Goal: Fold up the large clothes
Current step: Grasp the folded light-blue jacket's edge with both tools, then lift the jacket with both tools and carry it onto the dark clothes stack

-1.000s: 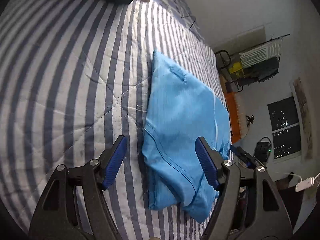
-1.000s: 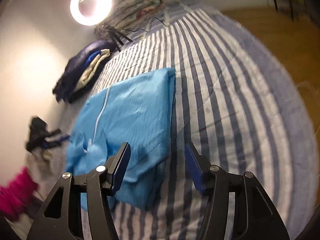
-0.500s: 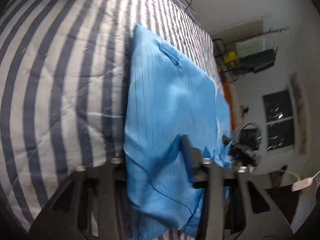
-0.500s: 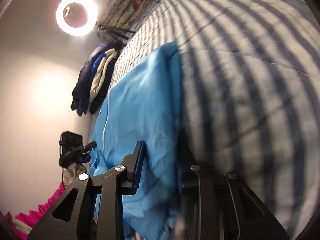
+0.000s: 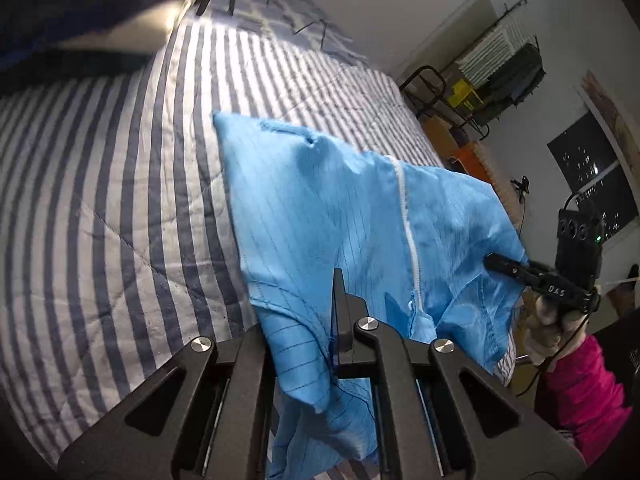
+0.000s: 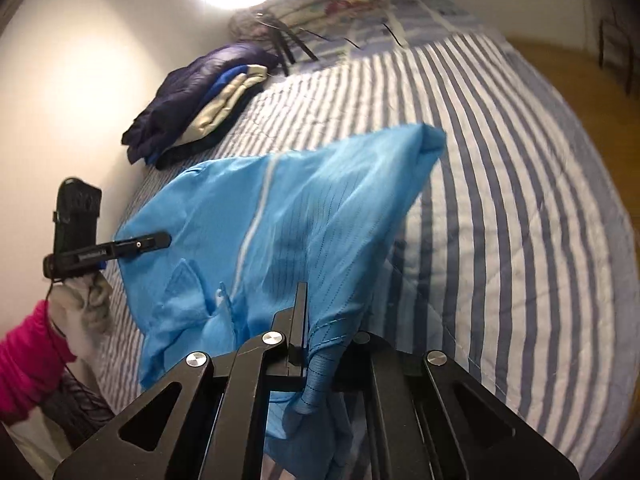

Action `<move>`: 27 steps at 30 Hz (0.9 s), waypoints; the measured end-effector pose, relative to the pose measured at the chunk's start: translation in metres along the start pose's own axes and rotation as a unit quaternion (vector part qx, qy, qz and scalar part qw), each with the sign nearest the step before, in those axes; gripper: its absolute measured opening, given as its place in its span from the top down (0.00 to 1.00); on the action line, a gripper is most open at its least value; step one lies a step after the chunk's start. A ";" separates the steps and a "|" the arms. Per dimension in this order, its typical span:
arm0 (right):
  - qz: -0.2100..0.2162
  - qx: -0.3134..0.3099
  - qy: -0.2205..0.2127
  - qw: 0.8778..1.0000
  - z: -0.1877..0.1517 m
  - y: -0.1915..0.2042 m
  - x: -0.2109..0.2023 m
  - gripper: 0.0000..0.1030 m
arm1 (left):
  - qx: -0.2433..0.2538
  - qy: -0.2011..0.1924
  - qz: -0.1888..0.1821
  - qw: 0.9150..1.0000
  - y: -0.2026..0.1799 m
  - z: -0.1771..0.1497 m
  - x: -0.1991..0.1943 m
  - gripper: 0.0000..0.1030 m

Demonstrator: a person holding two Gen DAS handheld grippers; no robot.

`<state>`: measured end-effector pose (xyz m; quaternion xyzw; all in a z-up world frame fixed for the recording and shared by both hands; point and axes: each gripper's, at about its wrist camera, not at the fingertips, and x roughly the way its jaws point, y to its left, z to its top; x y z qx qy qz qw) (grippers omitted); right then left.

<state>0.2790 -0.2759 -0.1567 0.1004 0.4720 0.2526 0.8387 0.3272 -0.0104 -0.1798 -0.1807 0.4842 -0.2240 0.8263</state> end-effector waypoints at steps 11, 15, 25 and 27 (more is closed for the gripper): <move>-0.036 -0.064 -0.039 0.997 0.039 0.059 -0.020 0.97 | 0.041 -0.062 0.031 0.997 -0.015 0.033 -0.065 0.97; -0.042 -0.082 -0.062 0.994 0.065 0.080 -0.021 0.97 | 0.064 -0.093 0.060 0.992 -0.022 0.063 -0.093 0.97; -0.041 -0.146 -0.121 0.981 0.168 0.139 0.013 0.97 | 0.094 -0.169 0.153 0.969 -0.008 0.162 -0.158 0.97; -0.035 -0.149 -0.132 0.979 0.186 0.148 0.021 0.97 | 0.093 -0.184 0.172 0.963 0.001 0.181 -0.169 0.97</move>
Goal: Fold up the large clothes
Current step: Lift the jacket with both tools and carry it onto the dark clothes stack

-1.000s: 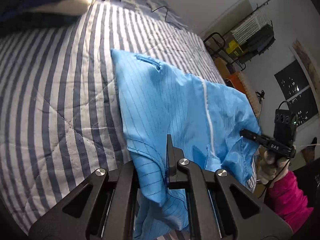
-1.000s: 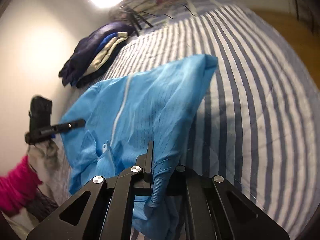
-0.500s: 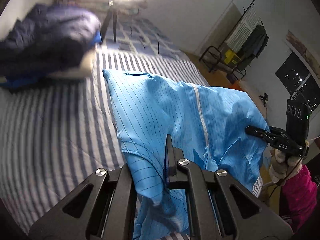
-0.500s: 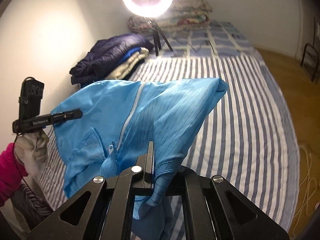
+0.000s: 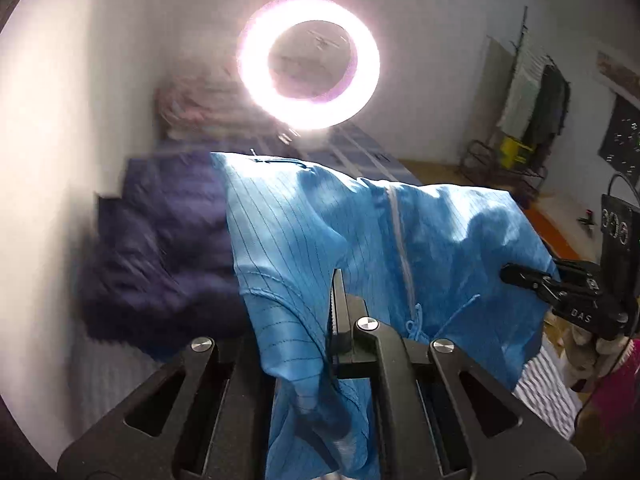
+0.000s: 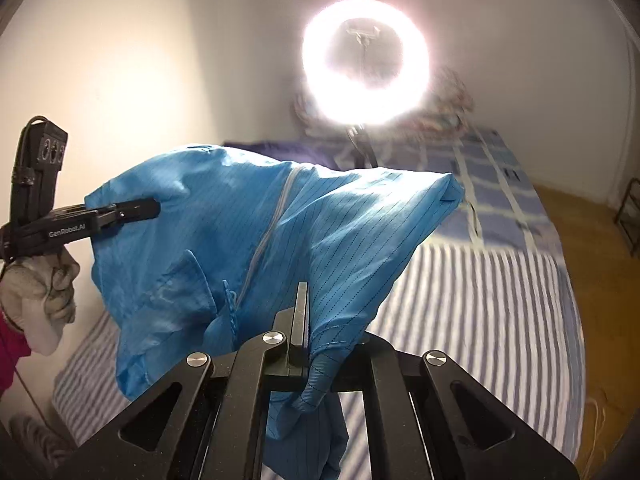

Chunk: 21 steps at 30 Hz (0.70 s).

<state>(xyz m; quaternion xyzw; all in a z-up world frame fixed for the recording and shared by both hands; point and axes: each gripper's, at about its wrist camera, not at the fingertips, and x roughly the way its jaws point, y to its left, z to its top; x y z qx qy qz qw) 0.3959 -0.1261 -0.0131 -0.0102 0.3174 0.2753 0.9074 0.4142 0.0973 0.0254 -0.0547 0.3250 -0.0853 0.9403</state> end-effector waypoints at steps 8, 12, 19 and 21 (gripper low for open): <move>0.021 -0.010 -0.037 0.999 0.065 0.022 0.059 0.97 | 0.020 -0.034 0.072 0.997 0.048 0.061 0.012 0.97; 0.028 -0.015 -0.046 0.998 0.089 0.034 0.087 0.97 | 0.023 -0.044 0.096 0.994 0.071 0.078 0.020 0.97; 0.042 -0.002 -0.052 0.998 0.113 0.042 0.125 0.97 | 0.018 -0.048 0.122 0.991 0.105 0.092 0.045 0.97; 0.050 0.008 -0.053 0.997 0.117 0.043 0.136 0.97 | 0.017 -0.050 0.129 0.990 0.115 0.094 0.053 0.97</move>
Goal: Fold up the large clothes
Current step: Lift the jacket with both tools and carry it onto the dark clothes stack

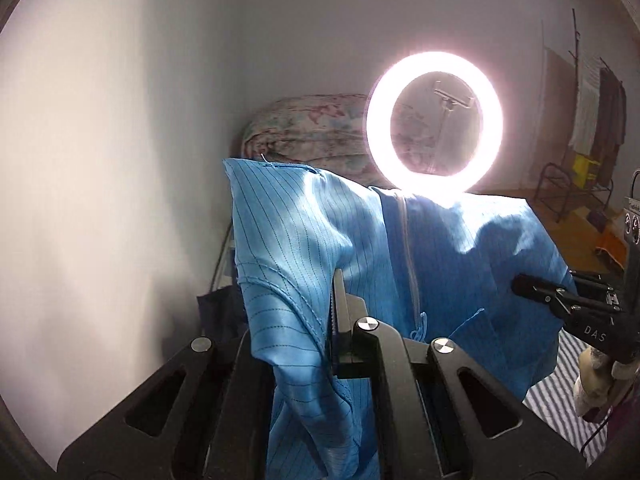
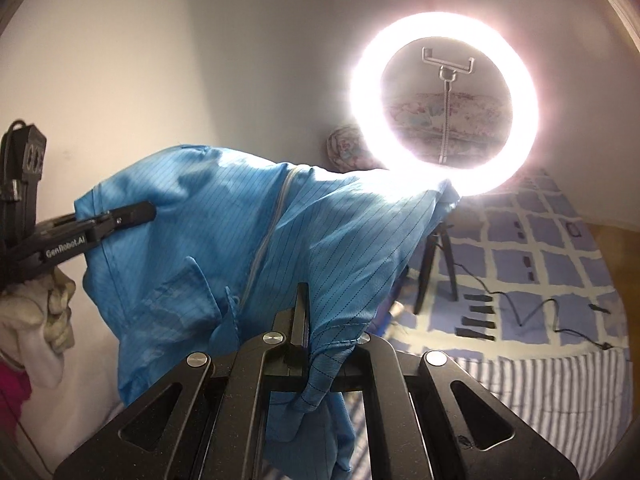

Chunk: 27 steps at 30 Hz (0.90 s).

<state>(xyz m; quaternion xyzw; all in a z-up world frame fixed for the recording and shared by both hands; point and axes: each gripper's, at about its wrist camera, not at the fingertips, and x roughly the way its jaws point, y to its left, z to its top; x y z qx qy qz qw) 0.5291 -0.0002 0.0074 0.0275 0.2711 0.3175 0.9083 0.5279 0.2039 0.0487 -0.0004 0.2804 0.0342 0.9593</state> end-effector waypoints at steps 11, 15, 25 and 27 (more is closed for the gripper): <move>0.013 0.007 0.027 1.000 -0.004 0.002 0.072 0.97 | 0.011 0.026 0.041 0.999 0.040 -0.007 0.067 0.97; 0.010 0.003 0.048 0.999 -0.009 -0.001 0.090 0.97 | 0.013 0.042 0.051 0.998 0.048 -0.019 0.092 0.97; -0.018 0.040 0.109 0.993 -0.022 -0.022 0.123 0.96 | 0.000 0.061 0.051 0.997 0.064 -0.031 0.135 0.97; -0.028 0.040 0.113 0.992 -0.022 -0.020 0.126 0.96 | 0.003 0.062 0.054 0.997 0.064 -0.033 0.136 0.97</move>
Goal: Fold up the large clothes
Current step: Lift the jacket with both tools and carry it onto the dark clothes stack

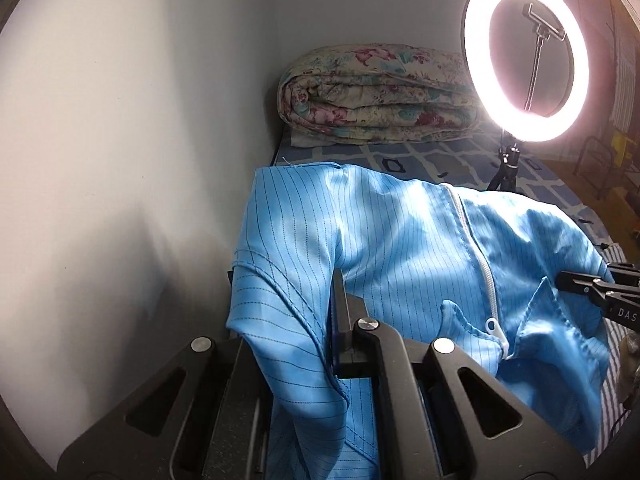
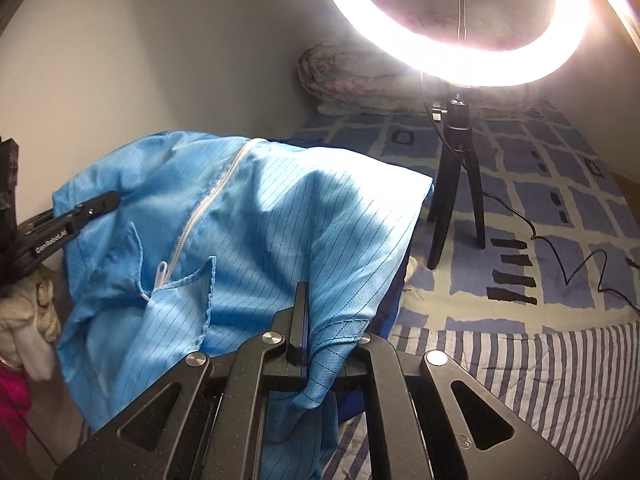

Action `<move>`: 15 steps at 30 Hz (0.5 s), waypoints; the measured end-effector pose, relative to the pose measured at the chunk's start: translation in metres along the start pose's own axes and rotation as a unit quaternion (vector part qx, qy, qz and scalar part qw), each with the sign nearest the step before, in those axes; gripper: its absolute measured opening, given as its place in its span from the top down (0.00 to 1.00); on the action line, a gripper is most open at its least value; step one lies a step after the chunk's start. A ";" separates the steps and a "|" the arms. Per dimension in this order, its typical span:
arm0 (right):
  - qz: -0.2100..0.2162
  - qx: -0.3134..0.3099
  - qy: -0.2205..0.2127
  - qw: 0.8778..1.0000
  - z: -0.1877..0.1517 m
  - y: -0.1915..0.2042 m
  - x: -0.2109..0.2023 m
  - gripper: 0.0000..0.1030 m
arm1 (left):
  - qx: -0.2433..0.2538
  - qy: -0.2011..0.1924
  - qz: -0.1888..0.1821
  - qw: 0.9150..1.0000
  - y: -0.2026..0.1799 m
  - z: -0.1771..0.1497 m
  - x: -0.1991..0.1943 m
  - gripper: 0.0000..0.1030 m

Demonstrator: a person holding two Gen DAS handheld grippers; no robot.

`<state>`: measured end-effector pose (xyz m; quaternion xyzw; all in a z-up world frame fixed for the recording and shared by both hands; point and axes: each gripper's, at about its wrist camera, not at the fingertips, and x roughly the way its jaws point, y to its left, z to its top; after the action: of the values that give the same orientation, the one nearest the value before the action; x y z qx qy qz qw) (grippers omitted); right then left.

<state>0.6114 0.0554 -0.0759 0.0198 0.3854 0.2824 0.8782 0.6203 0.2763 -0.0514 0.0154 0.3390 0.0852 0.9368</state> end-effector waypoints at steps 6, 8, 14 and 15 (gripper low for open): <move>-0.018 -0.027 -0.001 0.999 0.007 0.011 -0.002 0.96 | 0.000 0.006 0.003 1.000 0.008 -0.007 0.002 0.97; -0.015 -0.031 -0.003 0.999 0.009 0.012 -0.003 0.96 | 0.002 0.006 0.005 1.000 0.008 -0.007 0.003 0.97; -0.015 -0.035 -0.005 0.999 0.007 0.013 -0.003 0.96 | 0.013 0.006 0.013 1.000 0.006 -0.009 0.003 0.95; -0.015 -0.035 -0.006 0.999 0.008 0.013 -0.003 0.96 | 0.014 0.006 0.014 1.000 0.006 -0.009 0.002 0.95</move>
<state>0.6088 0.0659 -0.0653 -0.0154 0.3705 0.2828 0.8846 0.6154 0.2823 -0.0592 0.0322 0.3457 0.0936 0.9331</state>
